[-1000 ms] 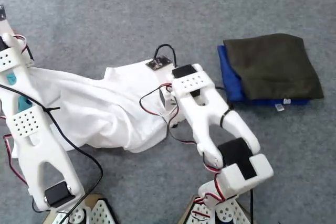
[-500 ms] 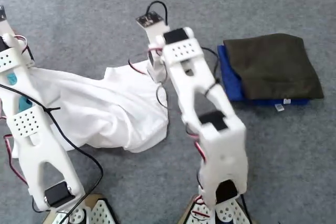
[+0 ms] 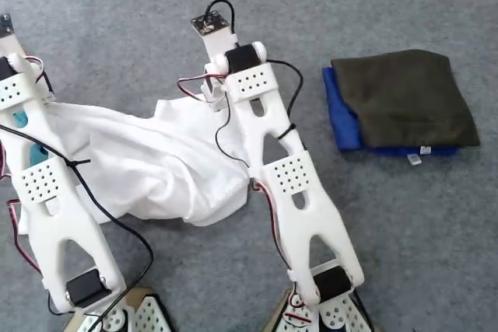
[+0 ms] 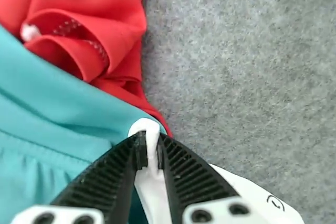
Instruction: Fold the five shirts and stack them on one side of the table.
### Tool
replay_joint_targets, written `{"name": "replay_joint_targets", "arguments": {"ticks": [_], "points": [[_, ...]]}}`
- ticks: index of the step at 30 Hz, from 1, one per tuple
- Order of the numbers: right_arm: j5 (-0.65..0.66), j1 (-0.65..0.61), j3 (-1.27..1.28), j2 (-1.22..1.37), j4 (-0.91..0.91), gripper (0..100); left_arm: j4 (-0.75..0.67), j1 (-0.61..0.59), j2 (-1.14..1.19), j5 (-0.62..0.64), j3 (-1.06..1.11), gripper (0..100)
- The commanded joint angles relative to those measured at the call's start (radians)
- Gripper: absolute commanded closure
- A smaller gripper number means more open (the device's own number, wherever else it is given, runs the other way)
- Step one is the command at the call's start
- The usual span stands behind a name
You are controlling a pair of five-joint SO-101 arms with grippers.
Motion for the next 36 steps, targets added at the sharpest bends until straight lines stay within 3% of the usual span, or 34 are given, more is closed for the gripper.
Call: {"name": "replay_joint_targets", "arguments": {"ticks": [1,10,25,27,31,36], "points": [[-0.008,-0.017,-0.022,-0.015,-0.081,77.0,-0.008,0.012,-0.009,0.011,-0.053,97],[-0.008,-0.017,0.073,-0.010,-0.178,77.2,-0.008,0.013,-0.008,0.011,-0.053,97],[-0.008,-0.023,0.105,0.018,-0.183,77.5,-0.008,0.013,-0.006,0.011,-0.050,97],[-0.008,-0.023,0.110,0.016,-0.181,81.2,-0.008,0.013,-0.006,0.011,-0.050,97],[0.002,-0.025,0.108,0.018,-0.183,98.2,-0.008,0.013,-0.006,0.011,-0.048,97],[-0.008,-0.025,0.113,0.018,-0.187,95.4,-0.008,0.012,-0.006,0.011,-0.048,97]]}}
